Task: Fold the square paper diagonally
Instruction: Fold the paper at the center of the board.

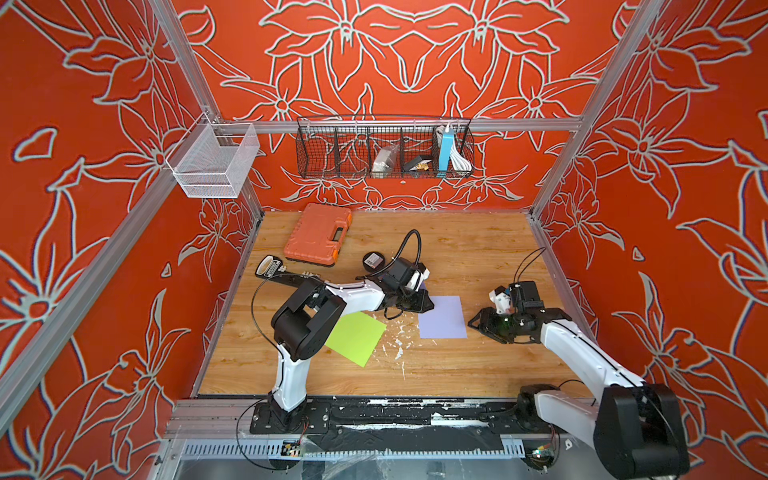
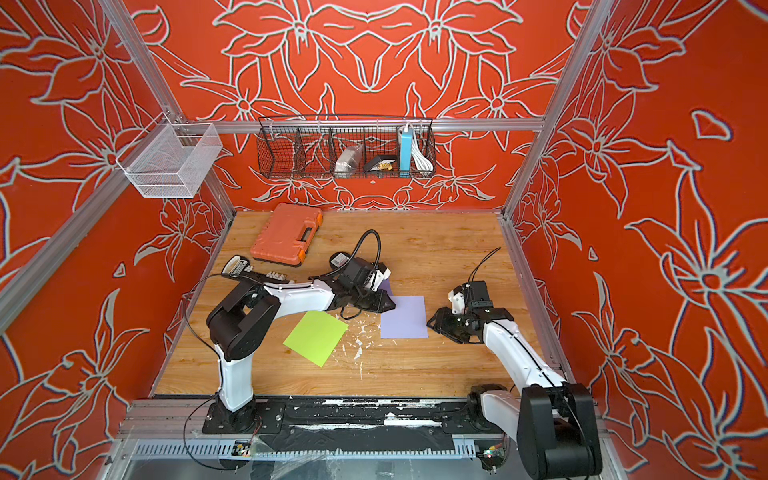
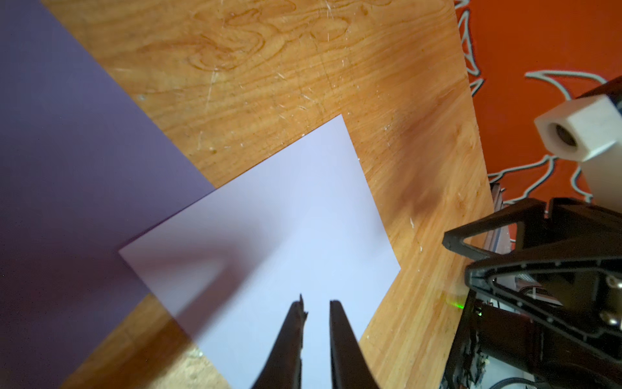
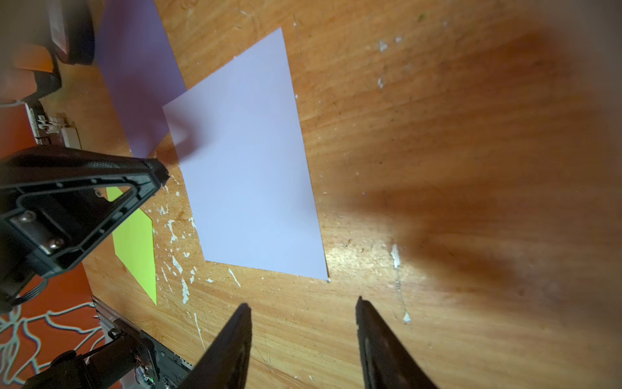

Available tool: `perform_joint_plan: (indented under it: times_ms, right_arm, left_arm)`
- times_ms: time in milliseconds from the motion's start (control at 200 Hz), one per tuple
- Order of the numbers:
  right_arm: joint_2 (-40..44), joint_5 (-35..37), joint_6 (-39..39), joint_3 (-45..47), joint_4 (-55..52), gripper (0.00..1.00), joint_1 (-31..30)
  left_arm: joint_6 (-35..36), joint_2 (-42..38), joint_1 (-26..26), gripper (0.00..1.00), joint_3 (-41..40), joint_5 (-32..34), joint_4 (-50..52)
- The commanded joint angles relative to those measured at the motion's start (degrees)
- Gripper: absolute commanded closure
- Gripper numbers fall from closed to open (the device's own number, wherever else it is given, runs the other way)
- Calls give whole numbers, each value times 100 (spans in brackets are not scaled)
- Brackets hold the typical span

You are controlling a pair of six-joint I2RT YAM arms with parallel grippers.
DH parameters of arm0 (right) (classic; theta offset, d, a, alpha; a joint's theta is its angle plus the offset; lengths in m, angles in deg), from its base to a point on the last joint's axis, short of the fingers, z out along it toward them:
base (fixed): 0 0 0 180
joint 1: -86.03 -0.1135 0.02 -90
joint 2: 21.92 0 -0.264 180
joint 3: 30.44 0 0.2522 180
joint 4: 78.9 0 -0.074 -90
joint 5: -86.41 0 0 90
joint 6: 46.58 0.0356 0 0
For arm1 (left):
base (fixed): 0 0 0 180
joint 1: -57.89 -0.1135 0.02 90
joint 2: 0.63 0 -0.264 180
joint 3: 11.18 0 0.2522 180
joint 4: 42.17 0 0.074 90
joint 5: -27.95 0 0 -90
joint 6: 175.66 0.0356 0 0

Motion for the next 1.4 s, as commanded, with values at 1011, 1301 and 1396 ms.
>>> perform_joint_plan:
  times_ms: [1011,1301,1396]
  right_arm:
    - [-770,-373,765,600,1029,60,-355]
    - [-806,-496,1240,769,1773,58,-426]
    - [-828,-546,1319,780,1981,54,-461]
  left_arm:
    - [-241,470,31,94,-182,0,-102]
    - [-253,498,35,93,-170,-36,-91]
    - [-248,505,33,92,-157,-55,-83]
